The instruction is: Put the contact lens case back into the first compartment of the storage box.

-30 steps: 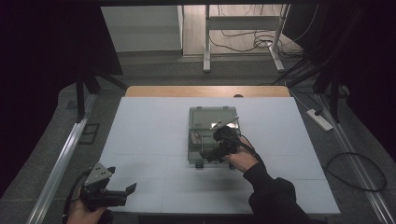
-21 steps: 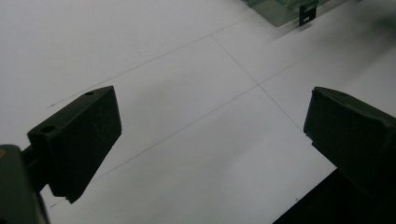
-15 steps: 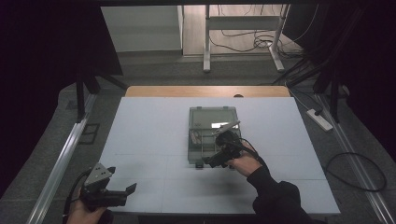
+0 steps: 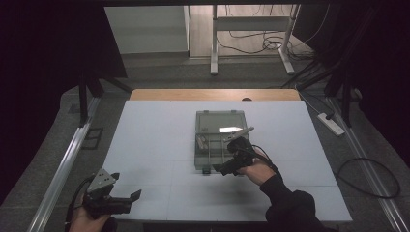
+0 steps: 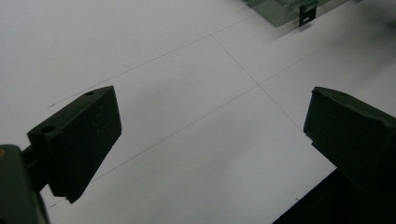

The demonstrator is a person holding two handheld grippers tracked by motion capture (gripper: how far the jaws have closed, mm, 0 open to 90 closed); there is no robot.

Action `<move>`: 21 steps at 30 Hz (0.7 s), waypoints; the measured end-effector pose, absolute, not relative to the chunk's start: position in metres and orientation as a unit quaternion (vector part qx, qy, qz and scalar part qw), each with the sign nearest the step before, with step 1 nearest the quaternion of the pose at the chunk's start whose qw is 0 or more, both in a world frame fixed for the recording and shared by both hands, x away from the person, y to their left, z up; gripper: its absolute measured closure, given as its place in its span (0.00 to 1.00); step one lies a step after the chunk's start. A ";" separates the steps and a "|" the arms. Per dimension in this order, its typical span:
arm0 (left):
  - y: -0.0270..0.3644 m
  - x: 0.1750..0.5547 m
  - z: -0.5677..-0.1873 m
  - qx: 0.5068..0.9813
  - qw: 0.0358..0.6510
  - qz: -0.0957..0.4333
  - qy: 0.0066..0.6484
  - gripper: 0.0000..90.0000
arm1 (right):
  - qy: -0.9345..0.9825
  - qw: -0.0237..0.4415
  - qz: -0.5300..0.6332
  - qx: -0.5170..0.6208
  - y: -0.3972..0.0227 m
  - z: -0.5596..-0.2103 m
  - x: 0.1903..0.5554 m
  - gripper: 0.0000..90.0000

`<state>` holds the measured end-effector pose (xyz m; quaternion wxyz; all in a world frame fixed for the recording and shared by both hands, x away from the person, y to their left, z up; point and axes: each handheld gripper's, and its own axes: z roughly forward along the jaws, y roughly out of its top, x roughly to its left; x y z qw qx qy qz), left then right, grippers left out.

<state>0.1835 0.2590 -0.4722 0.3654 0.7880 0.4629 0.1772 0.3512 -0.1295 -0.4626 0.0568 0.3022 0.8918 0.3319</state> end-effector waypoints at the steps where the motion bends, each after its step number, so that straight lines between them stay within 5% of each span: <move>1: 0.259 0.184 -0.472 0.788 0.366 0.177 0.463 0.04 | 0.891 0.057 0.333 0.304 -0.131 -0.462 0.351 0.00; 21: 0.259 0.184 -0.472 0.789 0.365 0.177 0.462 0.04 | 0.882 0.069 0.346 0.313 -0.152 -0.457 0.341 0.00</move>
